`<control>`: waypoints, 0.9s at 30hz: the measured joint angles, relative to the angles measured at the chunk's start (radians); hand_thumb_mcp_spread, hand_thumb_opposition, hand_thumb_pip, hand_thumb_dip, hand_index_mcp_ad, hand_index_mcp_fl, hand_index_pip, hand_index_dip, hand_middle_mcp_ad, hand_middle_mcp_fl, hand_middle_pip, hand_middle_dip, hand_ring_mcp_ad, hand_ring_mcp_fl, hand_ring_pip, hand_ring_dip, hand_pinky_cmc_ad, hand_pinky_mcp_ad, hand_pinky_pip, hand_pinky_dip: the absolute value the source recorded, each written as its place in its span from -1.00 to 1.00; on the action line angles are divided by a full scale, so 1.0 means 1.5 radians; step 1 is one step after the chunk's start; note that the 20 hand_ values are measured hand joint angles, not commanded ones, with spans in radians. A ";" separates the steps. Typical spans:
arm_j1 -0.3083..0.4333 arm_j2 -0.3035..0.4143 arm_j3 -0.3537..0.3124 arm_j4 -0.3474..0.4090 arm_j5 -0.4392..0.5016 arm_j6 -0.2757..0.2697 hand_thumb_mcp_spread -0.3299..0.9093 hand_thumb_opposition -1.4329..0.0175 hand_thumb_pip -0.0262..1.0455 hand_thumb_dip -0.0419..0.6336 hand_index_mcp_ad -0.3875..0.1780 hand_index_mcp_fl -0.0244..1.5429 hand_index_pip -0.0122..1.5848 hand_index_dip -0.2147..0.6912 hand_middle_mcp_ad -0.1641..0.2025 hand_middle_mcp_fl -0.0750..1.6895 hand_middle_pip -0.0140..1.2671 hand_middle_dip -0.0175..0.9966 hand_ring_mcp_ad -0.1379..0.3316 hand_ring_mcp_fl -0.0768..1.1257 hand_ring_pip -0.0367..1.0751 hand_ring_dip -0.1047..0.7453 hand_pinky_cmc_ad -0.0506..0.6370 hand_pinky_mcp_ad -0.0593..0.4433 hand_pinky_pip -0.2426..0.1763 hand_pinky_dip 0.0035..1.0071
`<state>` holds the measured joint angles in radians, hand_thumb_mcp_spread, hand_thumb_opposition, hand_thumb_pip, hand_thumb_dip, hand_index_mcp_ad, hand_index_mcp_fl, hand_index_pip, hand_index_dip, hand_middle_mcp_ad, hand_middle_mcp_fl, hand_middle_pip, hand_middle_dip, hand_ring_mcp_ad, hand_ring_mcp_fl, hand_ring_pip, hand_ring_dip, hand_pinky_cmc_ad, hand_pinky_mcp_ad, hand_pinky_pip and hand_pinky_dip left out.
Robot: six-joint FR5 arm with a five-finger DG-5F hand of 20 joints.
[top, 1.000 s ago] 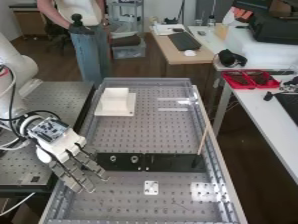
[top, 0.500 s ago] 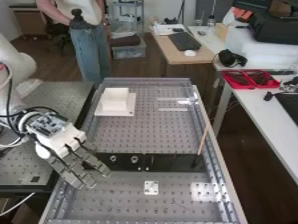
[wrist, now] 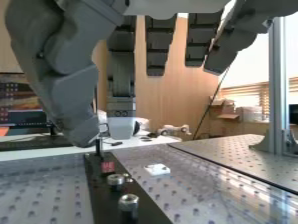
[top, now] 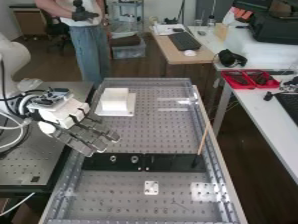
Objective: Grab the smaller nut and place it in the white container
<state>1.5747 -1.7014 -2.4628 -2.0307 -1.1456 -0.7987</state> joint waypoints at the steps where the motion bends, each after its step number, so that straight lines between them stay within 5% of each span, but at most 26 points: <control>1: 0.004 0.009 0.000 -0.003 -0.010 -0.002 0.10 -0.18 0.31 -0.28 -0.20 -0.32 0.92 -0.63 -0.04 -0.76 -0.78 -0.56 0.23 -0.79 -0.77 -0.56 -0.03 -0.31 0.10 -0.35; 16: 0.059 0.063 0.022 -0.086 -0.230 0.027 0.10 -0.18 0.31 -0.28 -0.20 -0.32 0.91 -0.63 -0.06 -0.76 -0.78 -0.56 0.22 -0.77 -0.77 -0.56 0.01 -0.31 0.11 -0.44; 27: 0.111 0.036 0.038 -0.101 -0.290 0.055 0.10 -0.18 0.31 -0.28 -0.20 -0.32 0.91 -0.64 -0.07 -0.76 -0.78 -0.56 0.22 -0.77 -0.77 -0.56 0.01 -0.31 0.17 -0.47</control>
<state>1.7414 -1.6474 -2.4053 -2.1825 -1.5805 -0.7168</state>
